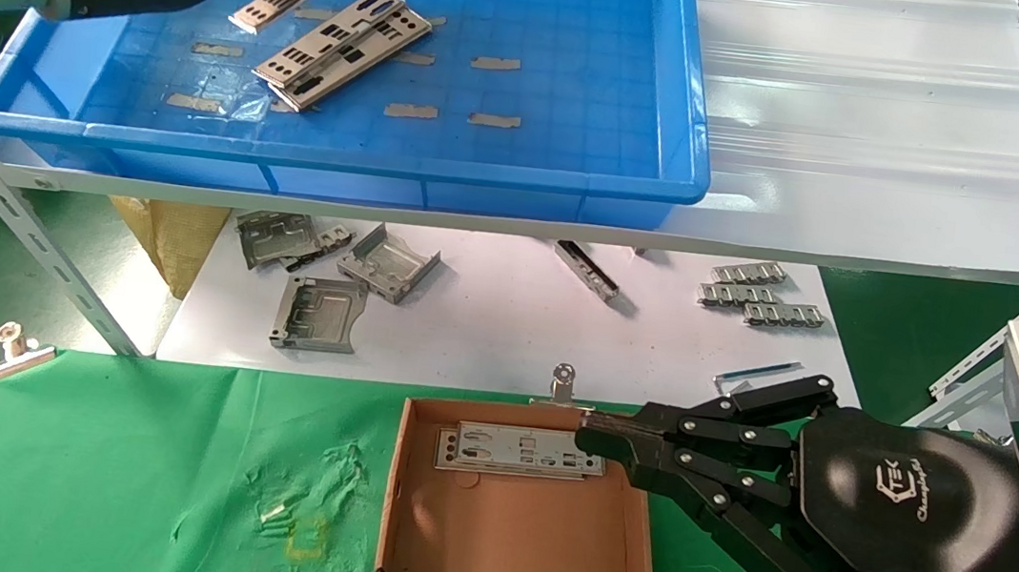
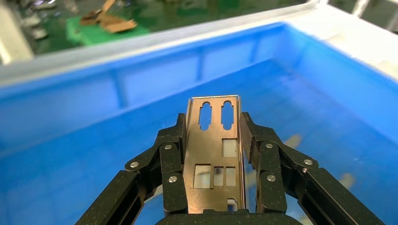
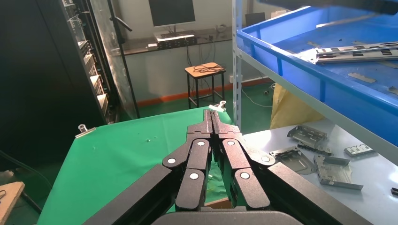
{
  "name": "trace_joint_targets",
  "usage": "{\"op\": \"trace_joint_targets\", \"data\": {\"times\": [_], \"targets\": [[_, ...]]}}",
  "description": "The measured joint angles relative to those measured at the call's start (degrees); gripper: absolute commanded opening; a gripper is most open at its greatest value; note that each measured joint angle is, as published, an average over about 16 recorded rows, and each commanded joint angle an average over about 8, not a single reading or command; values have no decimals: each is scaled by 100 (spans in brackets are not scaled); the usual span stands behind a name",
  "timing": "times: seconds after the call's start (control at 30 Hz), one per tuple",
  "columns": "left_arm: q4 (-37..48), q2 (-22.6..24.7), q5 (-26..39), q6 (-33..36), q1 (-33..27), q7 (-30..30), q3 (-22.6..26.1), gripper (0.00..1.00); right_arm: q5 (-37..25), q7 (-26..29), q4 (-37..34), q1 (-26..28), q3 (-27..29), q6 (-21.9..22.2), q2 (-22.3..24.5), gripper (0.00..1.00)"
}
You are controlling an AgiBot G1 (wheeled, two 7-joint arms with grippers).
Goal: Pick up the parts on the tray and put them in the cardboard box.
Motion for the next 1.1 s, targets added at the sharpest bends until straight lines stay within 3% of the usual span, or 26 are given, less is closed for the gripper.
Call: {"op": "trace_joint_targets", "data": {"times": [0.4,0.43,0.67,0.7,1.1], "targets": [[-423,-258,-239,2178,30,601,-65,0,0,0,0,0,0,0,0,1],[-486,-269,-265,2303,52,644,-58,0,0,0,0,0,0,0,0,6],[-1316,-407,-566,2754,367,776,157,0,0,0,0,0,0,0,0,93],[-1495,-444,-630,2776,436,773,216,0,0,0,0,0,0,0,0,100],[-3347,-840,-1239,2607,1476,803,1106,0,0,0,0,0,0,0,0,100]]}}
